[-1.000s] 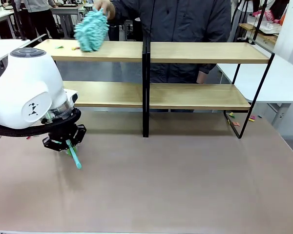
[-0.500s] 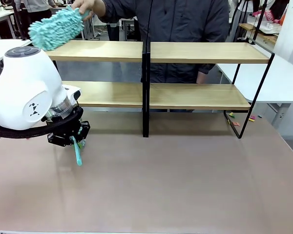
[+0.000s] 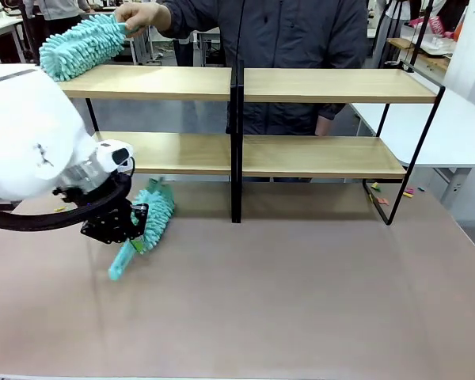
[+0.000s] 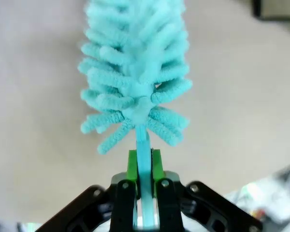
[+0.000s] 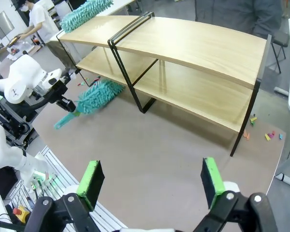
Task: Clean the shelves.
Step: Clean another randomly selected level of the Shelf with the Duster.
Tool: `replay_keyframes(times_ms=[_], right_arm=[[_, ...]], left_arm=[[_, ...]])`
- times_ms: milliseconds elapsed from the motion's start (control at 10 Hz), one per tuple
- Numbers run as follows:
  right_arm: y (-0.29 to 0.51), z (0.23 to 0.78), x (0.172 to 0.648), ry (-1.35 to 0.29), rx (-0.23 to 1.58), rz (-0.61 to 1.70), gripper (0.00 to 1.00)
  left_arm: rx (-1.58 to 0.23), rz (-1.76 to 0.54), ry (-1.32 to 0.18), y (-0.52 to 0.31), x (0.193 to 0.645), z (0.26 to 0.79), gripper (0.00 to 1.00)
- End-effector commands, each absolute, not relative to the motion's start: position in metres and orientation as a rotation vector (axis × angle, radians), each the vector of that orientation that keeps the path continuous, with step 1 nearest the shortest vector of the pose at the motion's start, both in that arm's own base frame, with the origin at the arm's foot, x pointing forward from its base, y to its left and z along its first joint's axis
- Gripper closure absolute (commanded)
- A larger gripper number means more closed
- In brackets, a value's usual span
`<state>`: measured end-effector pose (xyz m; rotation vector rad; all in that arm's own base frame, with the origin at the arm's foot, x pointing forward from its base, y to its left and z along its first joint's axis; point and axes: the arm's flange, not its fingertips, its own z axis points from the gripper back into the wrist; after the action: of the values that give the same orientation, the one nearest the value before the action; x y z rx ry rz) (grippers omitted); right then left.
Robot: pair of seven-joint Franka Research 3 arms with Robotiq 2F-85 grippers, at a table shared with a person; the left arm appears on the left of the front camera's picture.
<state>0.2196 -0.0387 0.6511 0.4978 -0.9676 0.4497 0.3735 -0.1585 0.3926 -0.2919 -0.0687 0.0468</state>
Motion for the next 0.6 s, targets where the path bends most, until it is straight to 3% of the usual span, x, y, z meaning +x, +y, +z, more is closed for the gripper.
replay_keyframes(times_ms=[0,200,500], right_arm=[[-0.039,0.651,0.220,-0.972,0.511,0.458,0.00],[-0.039,0.651,0.220,-0.972,0.511,0.458,0.00],[-0.039,0.651,0.220,-0.972,0.511,0.458,0.00]], left_arm=[[-0.376,-0.198,0.149,-0.099,0.352,0.406,0.87],[-0.486,-0.417,0.272,-0.055,0.338,0.426,0.87],[-0.801,-0.593,0.123,0.026,0.297,0.463,0.87]])
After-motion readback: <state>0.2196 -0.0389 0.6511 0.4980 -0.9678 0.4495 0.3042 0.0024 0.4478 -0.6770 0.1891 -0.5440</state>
